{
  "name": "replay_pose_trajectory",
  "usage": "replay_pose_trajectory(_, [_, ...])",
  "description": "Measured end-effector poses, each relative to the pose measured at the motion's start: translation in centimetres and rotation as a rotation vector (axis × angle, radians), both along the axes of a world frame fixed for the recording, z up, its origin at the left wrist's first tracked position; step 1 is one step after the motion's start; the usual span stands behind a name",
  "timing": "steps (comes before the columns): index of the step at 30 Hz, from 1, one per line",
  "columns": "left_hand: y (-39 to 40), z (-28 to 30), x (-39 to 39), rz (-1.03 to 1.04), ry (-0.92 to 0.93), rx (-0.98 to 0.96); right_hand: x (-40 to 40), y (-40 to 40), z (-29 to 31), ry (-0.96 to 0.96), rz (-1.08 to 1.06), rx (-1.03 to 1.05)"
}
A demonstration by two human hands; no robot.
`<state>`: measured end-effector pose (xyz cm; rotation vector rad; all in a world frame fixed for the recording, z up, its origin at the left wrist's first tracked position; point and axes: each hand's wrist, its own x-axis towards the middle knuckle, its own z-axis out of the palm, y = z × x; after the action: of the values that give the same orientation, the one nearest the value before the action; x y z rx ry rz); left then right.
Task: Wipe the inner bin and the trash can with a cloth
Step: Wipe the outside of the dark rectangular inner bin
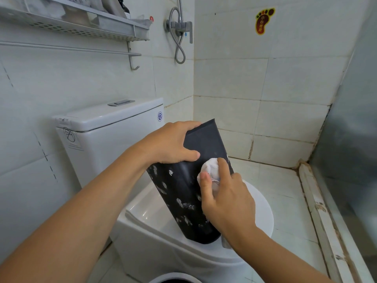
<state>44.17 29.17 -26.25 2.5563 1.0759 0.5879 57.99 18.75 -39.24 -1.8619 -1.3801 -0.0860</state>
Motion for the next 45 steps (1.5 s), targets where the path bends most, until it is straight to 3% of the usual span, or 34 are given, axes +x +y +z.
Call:
replay_pose_trajectory(4, [0.5,-0.2,0.0,0.016,0.025,0.014,0.1,0.1,-0.1,-0.095,-0.007,0.034])
replay_pose_trajectory(13, [1.1,-0.4,-1.2,0.003,-0.018,0.012,1.2,-0.7,0.0,-0.279,0.258,0.195])
replay_pose_trajectory(24, [0.9,-0.4,-1.1,0.034,-0.019,0.005,0.5,-0.4,2.1,-0.120,0.127,-0.044])
replay_pose_trajectory(28, [0.7,-0.2,-0.8,0.033,-0.003,0.002,-0.2,-0.4,1.9,-0.208,0.078,-0.036])
replay_pose_trajectory(37, [1.1,-0.5,-1.3,0.016,0.007,-0.022,0.1,-1.7,2.0,-0.287,0.254,0.034])
replay_pose_trajectory(41, [0.8,-0.6,-1.1,-0.039,-0.036,-0.024,2.3,-0.6,4.0,-0.230,0.196,0.000])
replay_pose_trajectory(45, [0.6,-0.5,-0.8,-0.016,-0.026,-0.027,1.6,-1.7,3.6,-0.376,0.348,-0.059])
